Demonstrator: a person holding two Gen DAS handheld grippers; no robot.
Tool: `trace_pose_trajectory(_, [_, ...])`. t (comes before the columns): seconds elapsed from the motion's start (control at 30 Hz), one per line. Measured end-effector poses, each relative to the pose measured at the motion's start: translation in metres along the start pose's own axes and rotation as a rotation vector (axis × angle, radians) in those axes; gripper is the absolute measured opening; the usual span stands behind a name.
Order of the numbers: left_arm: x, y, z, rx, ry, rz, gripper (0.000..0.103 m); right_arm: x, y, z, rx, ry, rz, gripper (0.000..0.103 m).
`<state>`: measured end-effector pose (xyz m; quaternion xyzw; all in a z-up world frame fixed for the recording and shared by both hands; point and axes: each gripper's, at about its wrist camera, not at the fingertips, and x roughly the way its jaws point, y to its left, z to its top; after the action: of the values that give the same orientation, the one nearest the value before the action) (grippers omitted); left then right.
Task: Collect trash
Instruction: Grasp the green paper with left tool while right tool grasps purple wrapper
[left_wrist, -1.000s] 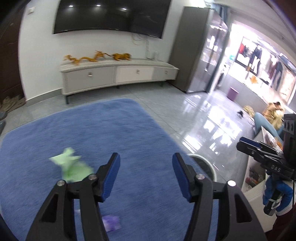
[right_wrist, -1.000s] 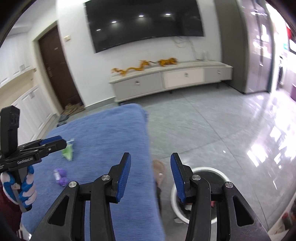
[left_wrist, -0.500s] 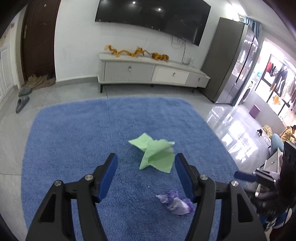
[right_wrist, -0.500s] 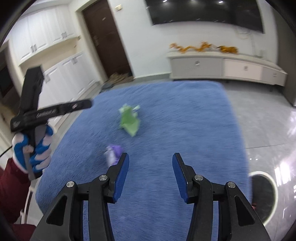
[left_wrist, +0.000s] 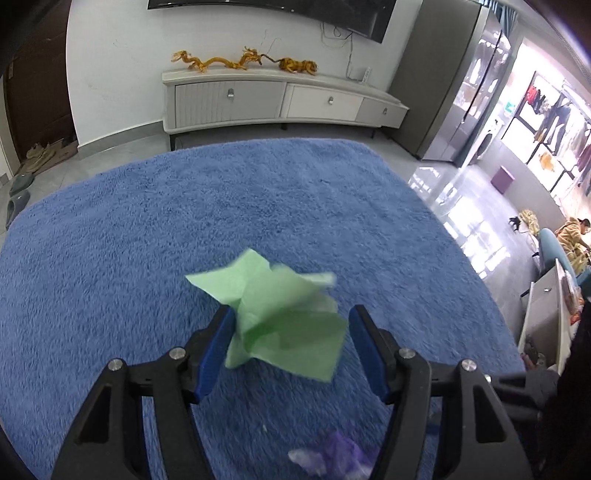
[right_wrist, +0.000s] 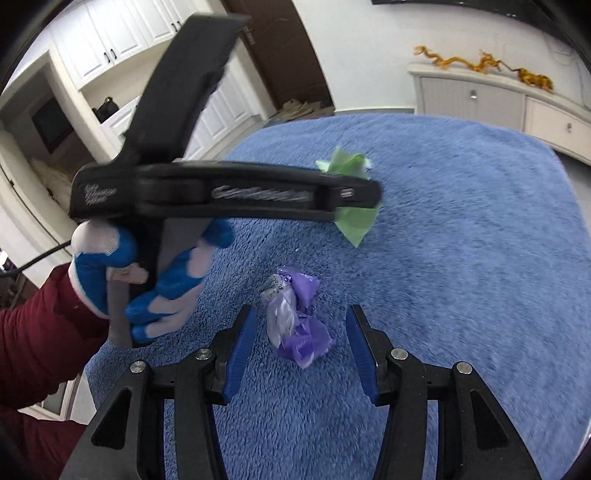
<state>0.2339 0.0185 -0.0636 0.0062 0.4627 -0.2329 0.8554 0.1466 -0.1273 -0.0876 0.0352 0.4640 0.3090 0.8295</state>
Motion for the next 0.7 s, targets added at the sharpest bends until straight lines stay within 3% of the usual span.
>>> trace_pose_trajectory(0.13, [0.009,0.007,0.003,-0.027,-0.007,-0.021,0.063,0.013,-0.001,0.004,0.001,0.021,0.034,0.050])
trace_pose_trajectory(0.23, [0.009,0.008,0.002,-0.024,-0.027,-0.019,0.057,0.020,-0.003,0.003,0.006,0.039,0.052,0.049])
trace_pose_trajectory(0.33, [0.008,0.011,-0.003,-0.016,-0.027,0.003,0.041,0.023,-0.003,0.006,-0.010,0.038,0.041,0.033])
trace_pose_trajectory(0.37, [0.007,0.013,-0.005,-0.020,-0.029,0.007,0.040,0.023,-0.003,0.006,-0.006,0.035,0.050,0.027])
trace_pose_trajectory(0.43, [0.003,0.017,-0.008,-0.022,-0.036,0.009,0.035,0.020,-0.001,0.005,-0.017,0.031,0.043,0.027])
trace_pose_trajectory(0.7, [-0.029,0.011,-0.019,0.006,-0.083,0.029,0.034,-0.009,0.001,-0.011,-0.001,-0.017,0.025,0.026])
